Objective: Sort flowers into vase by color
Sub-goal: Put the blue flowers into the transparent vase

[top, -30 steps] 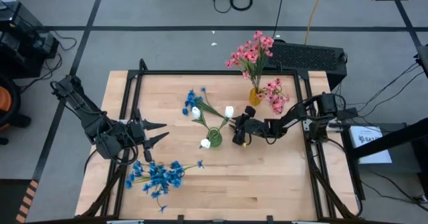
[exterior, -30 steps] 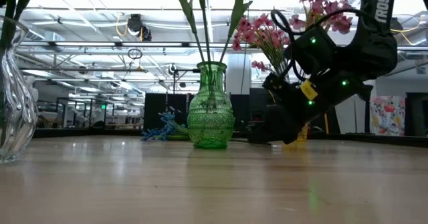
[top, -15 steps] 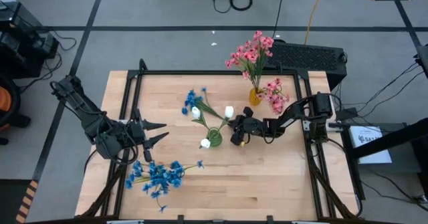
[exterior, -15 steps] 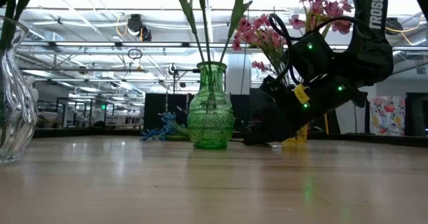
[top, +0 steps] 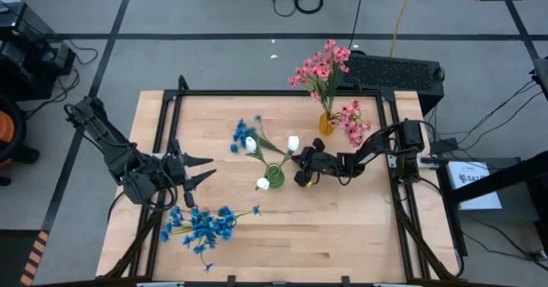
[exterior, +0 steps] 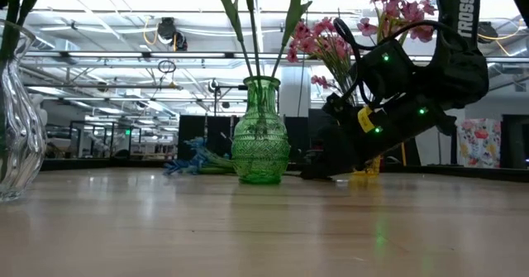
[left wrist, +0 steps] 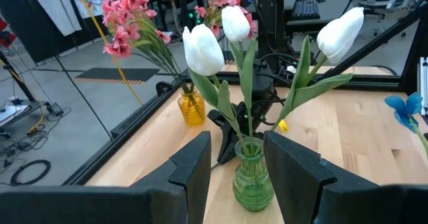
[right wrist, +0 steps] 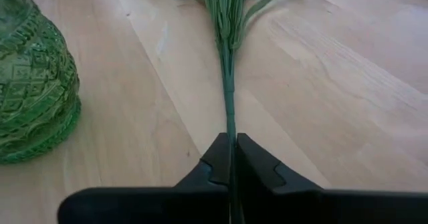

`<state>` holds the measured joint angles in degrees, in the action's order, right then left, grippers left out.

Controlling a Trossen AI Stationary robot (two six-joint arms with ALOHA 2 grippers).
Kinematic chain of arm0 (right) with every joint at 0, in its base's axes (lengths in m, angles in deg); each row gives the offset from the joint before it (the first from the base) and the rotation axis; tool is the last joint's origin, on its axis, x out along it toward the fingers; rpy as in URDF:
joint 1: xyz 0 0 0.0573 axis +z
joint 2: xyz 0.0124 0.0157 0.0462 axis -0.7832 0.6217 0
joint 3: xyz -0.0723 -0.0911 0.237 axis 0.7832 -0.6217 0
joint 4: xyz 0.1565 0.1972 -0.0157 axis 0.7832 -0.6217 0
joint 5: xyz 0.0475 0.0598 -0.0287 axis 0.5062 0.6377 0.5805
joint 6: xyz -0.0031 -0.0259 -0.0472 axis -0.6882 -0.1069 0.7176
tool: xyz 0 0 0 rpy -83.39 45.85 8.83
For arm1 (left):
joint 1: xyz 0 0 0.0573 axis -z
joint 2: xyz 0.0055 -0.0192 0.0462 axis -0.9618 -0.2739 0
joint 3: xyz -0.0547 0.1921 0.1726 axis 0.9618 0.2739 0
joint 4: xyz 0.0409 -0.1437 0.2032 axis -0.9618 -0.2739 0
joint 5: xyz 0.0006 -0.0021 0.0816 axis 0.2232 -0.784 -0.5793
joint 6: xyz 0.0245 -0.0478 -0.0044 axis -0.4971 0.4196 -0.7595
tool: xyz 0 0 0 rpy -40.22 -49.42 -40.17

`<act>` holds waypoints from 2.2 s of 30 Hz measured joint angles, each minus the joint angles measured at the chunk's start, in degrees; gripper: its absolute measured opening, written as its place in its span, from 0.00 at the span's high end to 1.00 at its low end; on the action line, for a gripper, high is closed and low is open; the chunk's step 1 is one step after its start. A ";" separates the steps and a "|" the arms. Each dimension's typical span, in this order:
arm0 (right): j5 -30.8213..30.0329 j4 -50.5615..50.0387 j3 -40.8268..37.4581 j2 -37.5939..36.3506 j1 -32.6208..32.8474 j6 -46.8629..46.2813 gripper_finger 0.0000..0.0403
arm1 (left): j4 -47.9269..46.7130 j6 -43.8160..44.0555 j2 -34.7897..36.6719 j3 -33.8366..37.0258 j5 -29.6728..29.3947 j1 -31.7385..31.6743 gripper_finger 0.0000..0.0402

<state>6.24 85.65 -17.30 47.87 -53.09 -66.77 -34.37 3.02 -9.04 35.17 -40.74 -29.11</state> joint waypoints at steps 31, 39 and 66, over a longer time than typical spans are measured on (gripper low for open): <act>-10.45 -11.30 -0.15 -18.45 8.02 -4.45 1.00 | -0.92 0.09 0.00 0.00 0.02 0.00 0.64; -14.32 -16.20 -0.04 -26.71 10.52 -4.27 1.00 | -0.92 0.11 0.02 0.00 0.02 0.02 0.64; -27.83 -13.42 -0.04 -46.35 19.32 8.83 1.00 | 0.34 0.26 0.00 0.00 -1.64 0.02 0.64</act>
<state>-21.60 72.22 -17.35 1.52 -33.78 -57.94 -34.03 3.28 -9.04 35.17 -42.38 -29.09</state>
